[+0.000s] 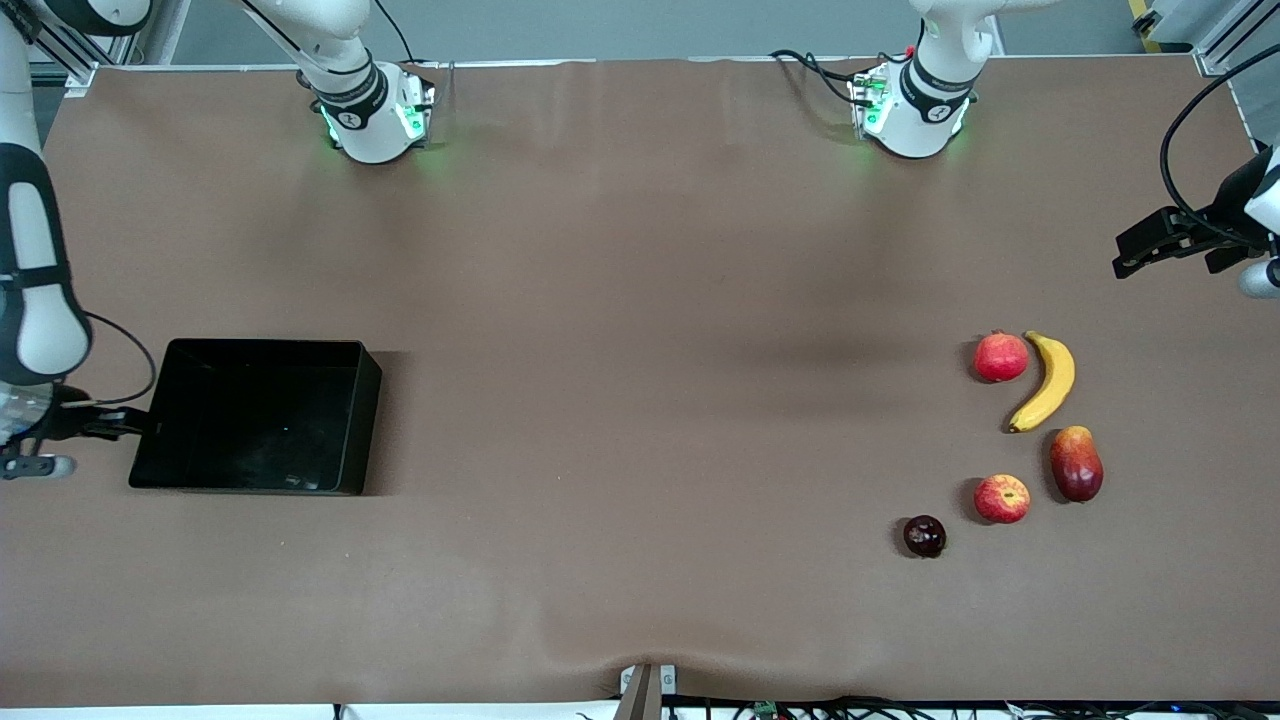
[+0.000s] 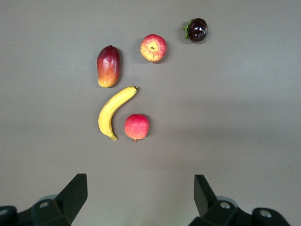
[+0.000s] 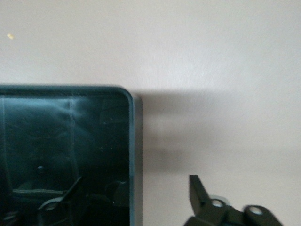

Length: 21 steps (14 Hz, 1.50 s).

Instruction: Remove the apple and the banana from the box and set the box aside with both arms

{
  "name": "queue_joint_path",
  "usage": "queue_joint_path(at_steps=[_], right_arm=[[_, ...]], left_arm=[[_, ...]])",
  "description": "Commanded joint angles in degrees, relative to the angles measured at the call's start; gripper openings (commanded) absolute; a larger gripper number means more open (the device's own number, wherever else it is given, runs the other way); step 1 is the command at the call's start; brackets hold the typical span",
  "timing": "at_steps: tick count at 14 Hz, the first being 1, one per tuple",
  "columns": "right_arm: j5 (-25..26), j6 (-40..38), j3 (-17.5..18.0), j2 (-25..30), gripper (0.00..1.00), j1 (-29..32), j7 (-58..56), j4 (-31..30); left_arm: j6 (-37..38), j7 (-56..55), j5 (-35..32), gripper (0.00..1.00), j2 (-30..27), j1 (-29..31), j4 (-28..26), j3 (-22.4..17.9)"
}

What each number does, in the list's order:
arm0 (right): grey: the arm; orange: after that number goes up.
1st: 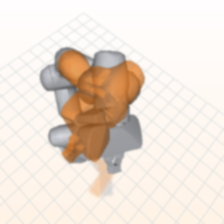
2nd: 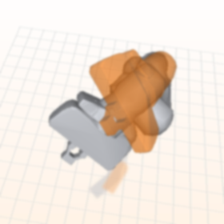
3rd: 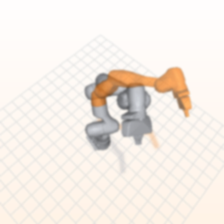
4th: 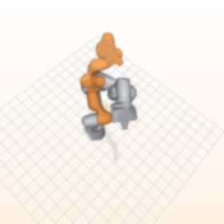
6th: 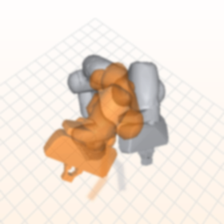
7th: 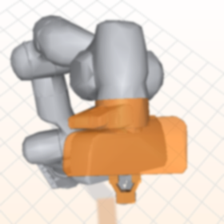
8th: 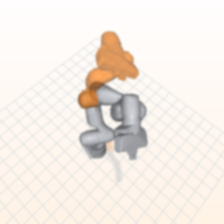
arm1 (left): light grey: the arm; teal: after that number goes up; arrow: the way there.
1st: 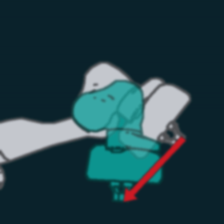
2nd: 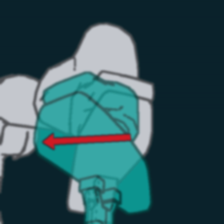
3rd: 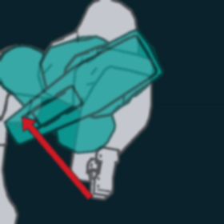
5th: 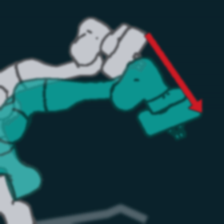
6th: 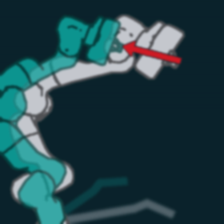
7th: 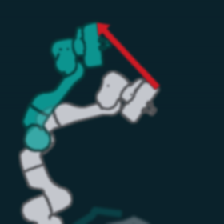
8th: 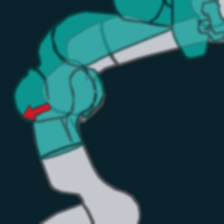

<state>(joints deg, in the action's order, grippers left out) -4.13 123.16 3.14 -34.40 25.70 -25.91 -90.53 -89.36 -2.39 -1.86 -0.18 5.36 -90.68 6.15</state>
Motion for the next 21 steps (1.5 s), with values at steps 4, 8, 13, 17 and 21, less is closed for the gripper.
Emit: queue_joint_path(at_steps=[4, 8, 13, 17, 21], right_arm=[[2.0, -10.0, 0.7, 7.7, 1.0, -5.8, 2.6, 6.0], [5.8, -18.5, 0.9, 14.2, 1.0, -12.7, 15.8, 5.6], [5.7, -25.3, 1.1, 24.6, 1.0, -18.9, 25.4, 0.2], [4.8, -30.5, 0.8, 31.3, 1.0, -18.4, 26.9, -4.5], [2.9, -34.6, 0.3, 36.2, 1.0, -18.6, 27.0, -4.9]], left_arm=[[4.2, -0.6, 0.7, 1.0, -1.0, -0.7, 0.9, -0.4], [4.9, -0.8, 0.1, 1.0, -2.0, -0.8, 0.6, -0.4], [5.0, -0.8, 0.1, 1.0, -3.2, -0.3, -0.2, 1.1], [5.0, -0.8, 0.1, 1.0, -3.9, -0.2, -0.4, 1.1], [5.0, -0.7, 0.1, 1.0, -4.0, -0.2, -0.5, 1.1]])
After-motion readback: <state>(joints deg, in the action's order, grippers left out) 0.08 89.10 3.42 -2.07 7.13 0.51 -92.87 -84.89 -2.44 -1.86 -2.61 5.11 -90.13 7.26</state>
